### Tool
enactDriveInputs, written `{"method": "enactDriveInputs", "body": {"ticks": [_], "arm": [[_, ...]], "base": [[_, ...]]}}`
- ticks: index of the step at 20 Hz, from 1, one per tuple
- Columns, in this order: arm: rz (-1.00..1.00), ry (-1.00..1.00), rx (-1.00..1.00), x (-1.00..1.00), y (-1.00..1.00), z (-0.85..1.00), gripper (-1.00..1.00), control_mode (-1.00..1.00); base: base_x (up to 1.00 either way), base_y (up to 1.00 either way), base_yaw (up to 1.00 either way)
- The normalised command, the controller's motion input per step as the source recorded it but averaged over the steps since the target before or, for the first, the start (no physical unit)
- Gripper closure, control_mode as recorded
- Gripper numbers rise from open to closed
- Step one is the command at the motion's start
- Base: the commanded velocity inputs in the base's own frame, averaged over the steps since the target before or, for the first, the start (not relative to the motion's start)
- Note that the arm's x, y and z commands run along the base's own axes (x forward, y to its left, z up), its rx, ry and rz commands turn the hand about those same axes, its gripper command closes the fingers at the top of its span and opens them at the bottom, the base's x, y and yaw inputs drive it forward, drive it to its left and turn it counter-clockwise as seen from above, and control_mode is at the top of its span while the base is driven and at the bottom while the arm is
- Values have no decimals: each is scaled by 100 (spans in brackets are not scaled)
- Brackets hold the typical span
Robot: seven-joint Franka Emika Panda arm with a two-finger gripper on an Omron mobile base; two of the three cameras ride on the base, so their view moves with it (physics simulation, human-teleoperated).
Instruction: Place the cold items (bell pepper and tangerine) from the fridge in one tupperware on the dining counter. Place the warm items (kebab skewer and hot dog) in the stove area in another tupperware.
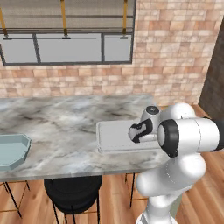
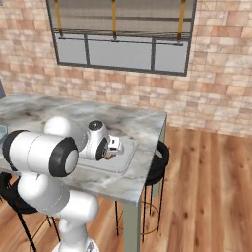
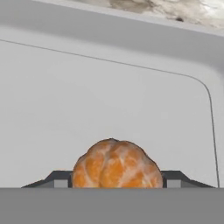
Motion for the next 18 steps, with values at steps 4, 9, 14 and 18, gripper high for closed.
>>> {"method": "enactDriveInputs", "body": {"ticks": [4,9,14,18], "arm": [[0,1,0,12,0,-30,-100,-100],[0,0,0,0,0,-26,-100,-100],[0,4,0,0,0,-10,-100,-100],[2,0,0,0,0,3,-100,-100]], "base": [[0,0,0],[0,0,0],[0,0,0],[0,0,0]]}}
